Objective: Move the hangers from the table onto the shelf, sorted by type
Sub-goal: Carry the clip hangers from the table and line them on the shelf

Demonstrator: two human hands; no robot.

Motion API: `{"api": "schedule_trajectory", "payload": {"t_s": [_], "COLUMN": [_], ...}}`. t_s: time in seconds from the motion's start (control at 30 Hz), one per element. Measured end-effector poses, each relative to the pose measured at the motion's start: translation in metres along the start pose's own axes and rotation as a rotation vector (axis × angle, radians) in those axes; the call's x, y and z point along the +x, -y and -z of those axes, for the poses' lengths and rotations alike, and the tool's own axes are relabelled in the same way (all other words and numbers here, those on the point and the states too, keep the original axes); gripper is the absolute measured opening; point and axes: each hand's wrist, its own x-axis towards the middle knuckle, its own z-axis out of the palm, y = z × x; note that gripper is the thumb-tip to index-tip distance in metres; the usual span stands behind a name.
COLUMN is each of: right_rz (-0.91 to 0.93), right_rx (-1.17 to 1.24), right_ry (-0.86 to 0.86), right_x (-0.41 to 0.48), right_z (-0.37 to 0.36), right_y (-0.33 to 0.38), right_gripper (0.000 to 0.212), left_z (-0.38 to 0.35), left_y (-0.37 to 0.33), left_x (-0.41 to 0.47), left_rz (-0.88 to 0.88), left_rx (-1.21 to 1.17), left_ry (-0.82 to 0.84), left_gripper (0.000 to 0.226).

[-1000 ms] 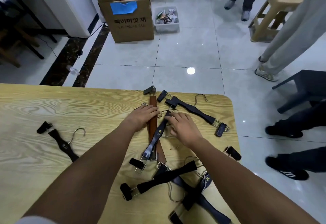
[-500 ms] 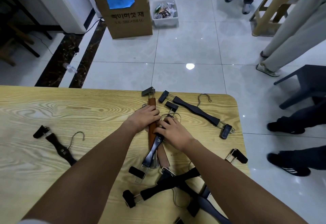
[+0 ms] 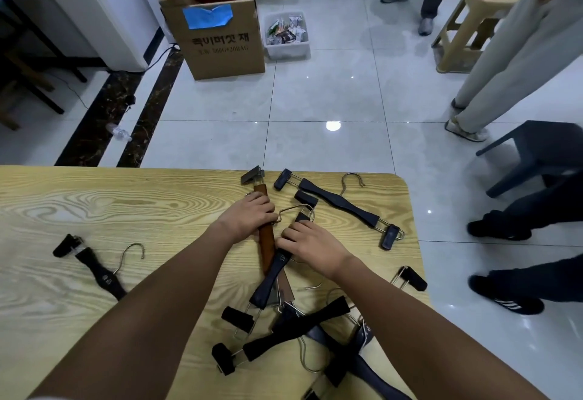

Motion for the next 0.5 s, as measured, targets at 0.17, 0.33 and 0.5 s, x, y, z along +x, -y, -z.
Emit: {"api": "schedule_trajectory", "payload": {"t_s": [0.17, 0.33, 0.5], "right_rz": [0.015, -0.037, -0.231], "right_rx": [0.074, 0.054, -0.004], "right_ry": [0.028, 0.096, 0.135], "right_x": [-0.005, -0.013, -0.026], "right_z": [0.011, 0.009, 0.016], "right_y": [0.006, 0.005, -0.006], "right_gripper": [0.033, 0.034, 0.047], "left_z": [0.016, 0.028, 0.027], "left_y": [0.001, 0.009, 0.020], "left_x": [-0.003, -0.013, -0.044], "left_rz": [0.044, 0.060, 0.129], "left_rx": [0.036, 0.115, 0.165], "left_ry": [0.007, -0.063, -0.081], "left_gripper": [0.048, 0.053, 0.052]}}
